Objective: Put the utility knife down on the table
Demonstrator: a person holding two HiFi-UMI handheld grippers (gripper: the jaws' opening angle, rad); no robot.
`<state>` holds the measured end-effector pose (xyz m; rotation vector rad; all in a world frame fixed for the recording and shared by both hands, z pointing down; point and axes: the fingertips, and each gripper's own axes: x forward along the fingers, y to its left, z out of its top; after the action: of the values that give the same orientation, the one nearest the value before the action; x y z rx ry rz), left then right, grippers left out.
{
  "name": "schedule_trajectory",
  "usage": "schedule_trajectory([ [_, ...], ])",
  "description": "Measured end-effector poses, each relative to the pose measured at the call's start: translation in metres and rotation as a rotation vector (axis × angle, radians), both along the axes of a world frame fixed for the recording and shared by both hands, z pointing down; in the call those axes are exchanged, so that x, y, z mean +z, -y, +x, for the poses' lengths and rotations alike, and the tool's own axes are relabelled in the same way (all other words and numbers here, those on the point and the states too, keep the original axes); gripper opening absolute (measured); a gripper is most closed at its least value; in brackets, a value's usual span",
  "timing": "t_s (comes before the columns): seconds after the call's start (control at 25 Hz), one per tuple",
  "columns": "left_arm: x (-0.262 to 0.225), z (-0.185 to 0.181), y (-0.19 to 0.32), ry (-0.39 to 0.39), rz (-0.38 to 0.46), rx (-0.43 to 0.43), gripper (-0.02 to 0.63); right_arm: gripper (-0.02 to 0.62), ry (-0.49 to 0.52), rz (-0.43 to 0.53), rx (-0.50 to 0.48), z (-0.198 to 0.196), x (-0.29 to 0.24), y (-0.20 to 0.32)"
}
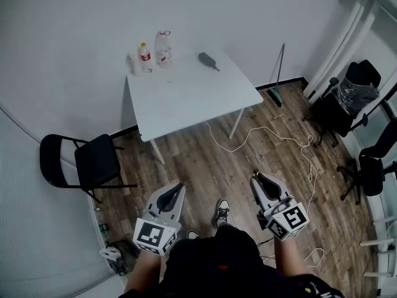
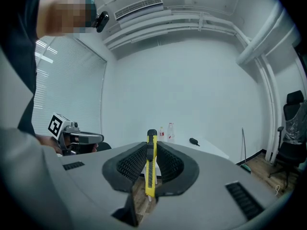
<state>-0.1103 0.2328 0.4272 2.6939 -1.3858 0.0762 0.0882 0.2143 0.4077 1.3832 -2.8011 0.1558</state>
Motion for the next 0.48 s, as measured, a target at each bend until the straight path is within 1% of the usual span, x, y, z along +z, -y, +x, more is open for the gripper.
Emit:
schedule_trajectory([
  [0.16, -0.002, 0.007, 0.032, 0.004, 0.011, -0.022, 0.025, 0.075, -0.010, -0.002, -0.018, 0.007, 0.005, 0.036],
  [0.32, -0.007, 0.014, 0.074, 0.022, 0.014, -0.067, 0.025, 0.075, -0.041, 0.036, -0.048, 0.017, 0.003, 0.083],
  [0.48, -0.011, 0.029, 0.121, 0.034, -0.001, -0.112, 0.025, 0.075, -0.023, 0.035, -0.066, 0.037, 0.004, 0.138],
])
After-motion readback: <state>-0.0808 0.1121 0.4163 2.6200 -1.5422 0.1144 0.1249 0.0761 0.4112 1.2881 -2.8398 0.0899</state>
